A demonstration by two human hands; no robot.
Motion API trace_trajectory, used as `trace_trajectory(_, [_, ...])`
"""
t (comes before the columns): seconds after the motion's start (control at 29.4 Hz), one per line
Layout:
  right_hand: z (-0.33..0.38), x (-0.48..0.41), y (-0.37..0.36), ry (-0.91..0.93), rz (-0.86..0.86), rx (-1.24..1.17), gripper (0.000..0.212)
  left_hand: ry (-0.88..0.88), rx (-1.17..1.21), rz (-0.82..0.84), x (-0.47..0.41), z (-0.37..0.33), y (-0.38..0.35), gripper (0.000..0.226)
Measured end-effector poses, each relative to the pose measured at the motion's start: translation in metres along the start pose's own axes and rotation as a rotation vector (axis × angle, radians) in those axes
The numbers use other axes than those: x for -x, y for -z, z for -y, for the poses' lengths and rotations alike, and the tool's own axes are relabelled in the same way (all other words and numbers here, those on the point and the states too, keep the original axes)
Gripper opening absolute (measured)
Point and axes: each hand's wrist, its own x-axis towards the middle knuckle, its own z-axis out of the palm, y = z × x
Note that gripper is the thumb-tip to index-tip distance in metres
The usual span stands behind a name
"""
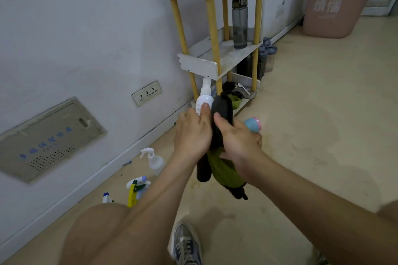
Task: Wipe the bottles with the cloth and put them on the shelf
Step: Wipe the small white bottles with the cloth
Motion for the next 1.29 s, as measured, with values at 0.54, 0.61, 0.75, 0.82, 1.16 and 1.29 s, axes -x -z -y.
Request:
trace_trajectory(0.54, [0.005, -0.013, 0.014, -0.078, -0.044, -0.148, 0.034, -0.082, 0.586, -0.009, 0.007, 0.0, 0.033, 0.046])
trace_trajectory(0.61, [0.0, -0.012, 0.007, -0.033, -0.115, -0.087, 0.031, -0.07, 0.578, -0.124, 0.008, -0.001, 0.027, 0.044])
trace_trajectory(0.75, [0.01, -0.017, 0.012, -0.086, -0.181, -0.269, 0.03, -0.108, 0.506, -0.146, 0.012, -0.006, 0.026, 0.039])
trace_trajectory(0.82, [0.019, -0.022, 0.018, -0.126, -0.18, -0.387, 0.026, -0.128, 0.458, -0.051, 0.02, -0.008, 0.023, 0.043])
trace_trajectory(1.16, [0.018, -0.009, 0.0, -0.007, 0.08, -0.122, 0.018, -0.269, 0.03, -0.002, 0.008, -0.002, 0.027, 0.033])
trace_trajectory(1.29, [0.013, -0.017, -0.004, 0.002, 0.024, -0.084, 0.05, -0.361, -0.479, 0.048, 0.024, -0.007, 0.027, 0.051])
